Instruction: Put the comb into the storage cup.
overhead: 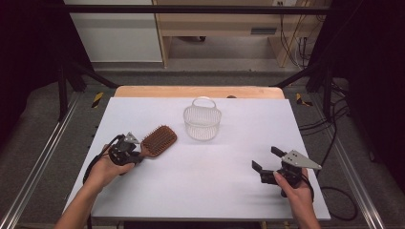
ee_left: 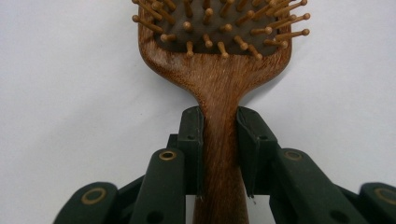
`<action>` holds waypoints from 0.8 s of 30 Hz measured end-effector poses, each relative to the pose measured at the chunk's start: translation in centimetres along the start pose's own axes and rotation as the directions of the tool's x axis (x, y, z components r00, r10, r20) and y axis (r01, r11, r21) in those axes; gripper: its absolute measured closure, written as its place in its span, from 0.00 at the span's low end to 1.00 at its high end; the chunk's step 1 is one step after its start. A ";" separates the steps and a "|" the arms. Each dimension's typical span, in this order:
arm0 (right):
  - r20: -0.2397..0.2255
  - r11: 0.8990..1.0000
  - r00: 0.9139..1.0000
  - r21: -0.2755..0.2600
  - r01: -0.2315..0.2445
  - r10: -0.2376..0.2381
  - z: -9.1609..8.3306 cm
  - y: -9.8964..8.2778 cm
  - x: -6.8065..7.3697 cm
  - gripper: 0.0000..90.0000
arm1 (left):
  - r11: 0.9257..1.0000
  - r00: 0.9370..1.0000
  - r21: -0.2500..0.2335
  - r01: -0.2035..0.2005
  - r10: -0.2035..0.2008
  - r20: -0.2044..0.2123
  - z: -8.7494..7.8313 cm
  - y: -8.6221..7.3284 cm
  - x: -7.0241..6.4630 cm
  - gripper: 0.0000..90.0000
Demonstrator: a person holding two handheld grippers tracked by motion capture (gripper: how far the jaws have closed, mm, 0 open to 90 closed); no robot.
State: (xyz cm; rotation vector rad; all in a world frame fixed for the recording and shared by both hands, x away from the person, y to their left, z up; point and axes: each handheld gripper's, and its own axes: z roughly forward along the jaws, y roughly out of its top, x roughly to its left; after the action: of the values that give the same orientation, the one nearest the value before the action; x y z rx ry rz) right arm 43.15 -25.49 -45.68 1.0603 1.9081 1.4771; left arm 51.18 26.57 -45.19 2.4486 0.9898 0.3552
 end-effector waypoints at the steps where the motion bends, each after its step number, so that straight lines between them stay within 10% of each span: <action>1: 0.000 1.000 1.000 0.001 -0.001 0.001 0.0 0.0 0.0 0.06 | 1.000 1.000 -0.008 -0.002 0.002 -0.003 -0.1 -0.1 -0.2 0.80; 13: -0.017 1.000 1.000 0.007 -0.007 0.007 0.2 0.1 0.5 0.06 | 0.996 0.999 -0.086 -0.036 0.038 0.026 -1.2 -0.2 -2.5 0.80; 24: -0.070 0.996 0.997 0.077 0.047 -0.041 1.4 0.0 2.1 0.06 | 0.999 0.998 -0.001 -0.039 0.039 0.057 -1.0 0.3 -2.8 0.80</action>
State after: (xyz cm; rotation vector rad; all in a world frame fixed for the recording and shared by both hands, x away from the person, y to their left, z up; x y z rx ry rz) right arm 43.04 -22.95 -45.96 1.0075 2.0392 1.4416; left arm 48.99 24.75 -44.33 2.4665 0.9191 0.2962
